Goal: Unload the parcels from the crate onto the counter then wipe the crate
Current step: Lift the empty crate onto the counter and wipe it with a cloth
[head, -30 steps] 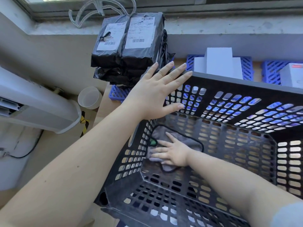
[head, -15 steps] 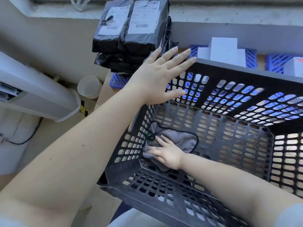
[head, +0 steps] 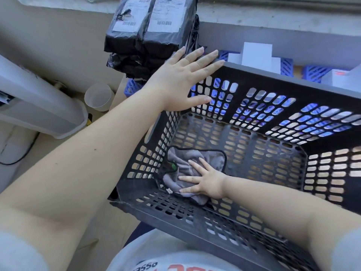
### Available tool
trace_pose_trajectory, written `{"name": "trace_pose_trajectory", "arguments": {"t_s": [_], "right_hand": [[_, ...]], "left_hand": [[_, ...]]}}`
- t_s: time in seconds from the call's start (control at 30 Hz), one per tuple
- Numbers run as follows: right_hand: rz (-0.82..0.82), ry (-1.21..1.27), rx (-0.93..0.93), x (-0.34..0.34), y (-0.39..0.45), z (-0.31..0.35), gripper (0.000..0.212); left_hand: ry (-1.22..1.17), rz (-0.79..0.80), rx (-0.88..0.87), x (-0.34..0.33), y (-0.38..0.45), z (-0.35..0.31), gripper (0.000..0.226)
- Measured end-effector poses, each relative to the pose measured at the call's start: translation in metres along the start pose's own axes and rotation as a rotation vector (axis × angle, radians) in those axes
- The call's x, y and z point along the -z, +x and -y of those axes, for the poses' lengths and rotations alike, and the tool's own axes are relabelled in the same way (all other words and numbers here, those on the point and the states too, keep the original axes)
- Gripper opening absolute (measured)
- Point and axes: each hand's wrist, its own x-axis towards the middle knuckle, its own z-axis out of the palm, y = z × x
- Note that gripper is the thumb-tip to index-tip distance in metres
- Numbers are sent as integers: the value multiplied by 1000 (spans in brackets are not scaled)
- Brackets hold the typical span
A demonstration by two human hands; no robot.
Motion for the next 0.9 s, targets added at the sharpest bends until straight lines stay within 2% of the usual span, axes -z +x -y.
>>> {"name": "trace_pose_trajectory", "arguments": {"t_s": [0.17, 0.27, 0.37, 0.5, 0.6, 0.7, 0.83, 0.9], "right_hand": [[-41, 72, 18, -15, -40, -21, 58], [30, 64, -94, -6, -43, -22, 83], [51, 126, -278, 13, -20, -15, 93], [-36, 273, -538, 33, 26, -15, 76], [-143, 280, -633, 39, 43, -22, 56], [-187, 274, -577, 36, 42, -25, 54], [-206, 231, -346, 12, 22, -22, 67], [-219, 126, -385, 5, 13, -25, 72]], "left_hand": [[9, -3, 1, 0, 0, 0, 81], [9, -3, 4, 1, 0, -1, 81], [5, -8, 6, 1, 0, -2, 81], [3, -21, 8, -1, 0, -1, 80], [2, -30, 5, -3, 1, 0, 79], [1, -30, 7, -3, 1, 0, 79], [1, -28, 10, -3, 1, -1, 79], [5, -24, 12, -3, 1, 0, 79]]}}
